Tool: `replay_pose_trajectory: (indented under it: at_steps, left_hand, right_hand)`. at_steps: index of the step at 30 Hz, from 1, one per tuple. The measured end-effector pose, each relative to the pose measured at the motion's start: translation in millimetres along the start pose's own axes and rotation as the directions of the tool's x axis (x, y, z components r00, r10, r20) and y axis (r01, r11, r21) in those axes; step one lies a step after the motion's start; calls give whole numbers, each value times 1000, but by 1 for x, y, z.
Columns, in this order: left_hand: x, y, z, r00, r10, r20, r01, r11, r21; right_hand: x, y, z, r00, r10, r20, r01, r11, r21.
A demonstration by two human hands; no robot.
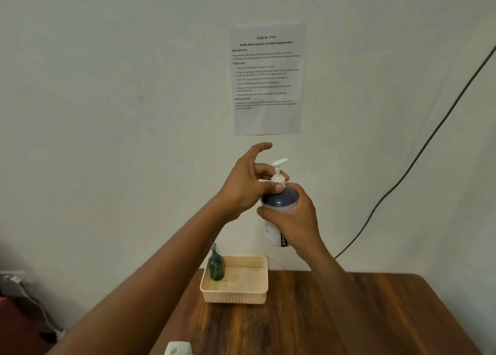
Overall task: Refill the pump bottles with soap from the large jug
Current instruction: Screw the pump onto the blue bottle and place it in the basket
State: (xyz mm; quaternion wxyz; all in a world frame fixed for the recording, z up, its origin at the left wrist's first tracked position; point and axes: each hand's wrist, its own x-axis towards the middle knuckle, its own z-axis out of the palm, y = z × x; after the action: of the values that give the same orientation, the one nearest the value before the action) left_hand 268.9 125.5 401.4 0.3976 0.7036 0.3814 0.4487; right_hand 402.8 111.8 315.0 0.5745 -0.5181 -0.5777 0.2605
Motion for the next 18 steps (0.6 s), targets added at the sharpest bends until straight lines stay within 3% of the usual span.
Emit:
replay_pose_trajectory:
  at_steps: [3, 5, 8, 10, 13, 18]
  left_hand:
    - [2, 2, -7, 984, -44, 170, 60, 994, -94]
    - [1, 2, -8, 982, -39, 184, 61, 991, -118]
    - [-2, 0, 3, 999, 8, -40, -8, 1000, 4]
    - [-3, -2, 12, 976, 54, -212, -34, 995, 99]
    - [-4, -4, 16, 953, 79, -291, -40, 990, 136]
    - [-3, -3, 2, 996, 19, -88, -11, 996, 90]
  right_hand:
    - [-2, 1, -2, 1000, 5, 12, -6, 999, 43]
    - [-2, 0, -2, 1000, 5, 12, -6, 999, 45]
    - [0, -1, -1, 1000, -4, 3, 4, 1000, 18]
    - [2, -1, 2, 1000, -6, 0, 6, 1000, 5]
    - [4, 0, 6, 1000, 17, 12, -17, 1000, -18]
    - [-4, 1, 1, 998, 38, 40, -40, 999, 34]
